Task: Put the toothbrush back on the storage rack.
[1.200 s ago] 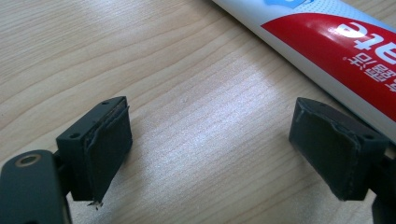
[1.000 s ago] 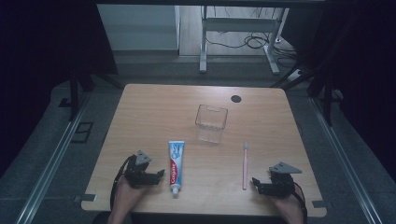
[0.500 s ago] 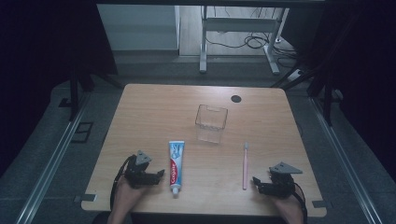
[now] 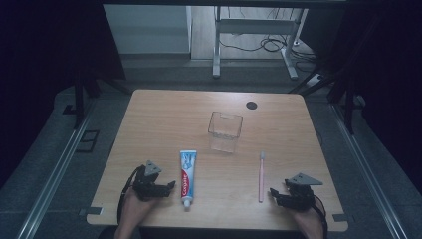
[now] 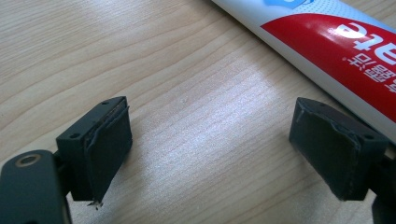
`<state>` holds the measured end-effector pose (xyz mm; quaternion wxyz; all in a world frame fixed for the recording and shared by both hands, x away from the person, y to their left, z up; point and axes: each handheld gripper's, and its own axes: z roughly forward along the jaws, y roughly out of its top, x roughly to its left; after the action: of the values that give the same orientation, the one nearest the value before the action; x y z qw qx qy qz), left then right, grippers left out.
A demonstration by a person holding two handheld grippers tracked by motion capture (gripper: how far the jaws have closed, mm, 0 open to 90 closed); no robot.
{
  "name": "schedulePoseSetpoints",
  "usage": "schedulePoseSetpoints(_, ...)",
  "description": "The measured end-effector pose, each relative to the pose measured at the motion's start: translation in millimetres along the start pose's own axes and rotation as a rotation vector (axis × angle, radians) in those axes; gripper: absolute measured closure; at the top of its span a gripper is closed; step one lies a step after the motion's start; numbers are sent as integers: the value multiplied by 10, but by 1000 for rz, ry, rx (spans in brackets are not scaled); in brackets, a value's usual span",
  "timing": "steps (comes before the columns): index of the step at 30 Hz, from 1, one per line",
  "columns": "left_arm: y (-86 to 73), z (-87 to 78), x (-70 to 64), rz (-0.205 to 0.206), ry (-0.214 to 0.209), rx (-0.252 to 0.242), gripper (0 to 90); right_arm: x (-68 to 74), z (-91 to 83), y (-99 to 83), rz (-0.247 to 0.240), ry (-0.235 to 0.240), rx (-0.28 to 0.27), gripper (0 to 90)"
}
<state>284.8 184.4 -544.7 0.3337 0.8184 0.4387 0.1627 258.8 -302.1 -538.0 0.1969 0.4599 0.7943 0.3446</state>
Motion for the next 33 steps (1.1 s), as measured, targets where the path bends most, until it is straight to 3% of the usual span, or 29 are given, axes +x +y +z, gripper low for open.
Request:
schedulePoseSetpoints(8,0,1,0,0,0,-1,130,-17,-40,22,25,40,18,405)
schedulePoseSetpoints(17,0,1,0,1,0,-1,130,-3,-92,74,21,68,18,470)
schedulePoseSetpoints(27,0,1,-3,-2,3,-2,131,32,-142,188,-28,127,41,675)
schedulePoseSetpoints(33,0,2,-3,-2,3,-2,131,51,-141,231,-41,151,48,742)
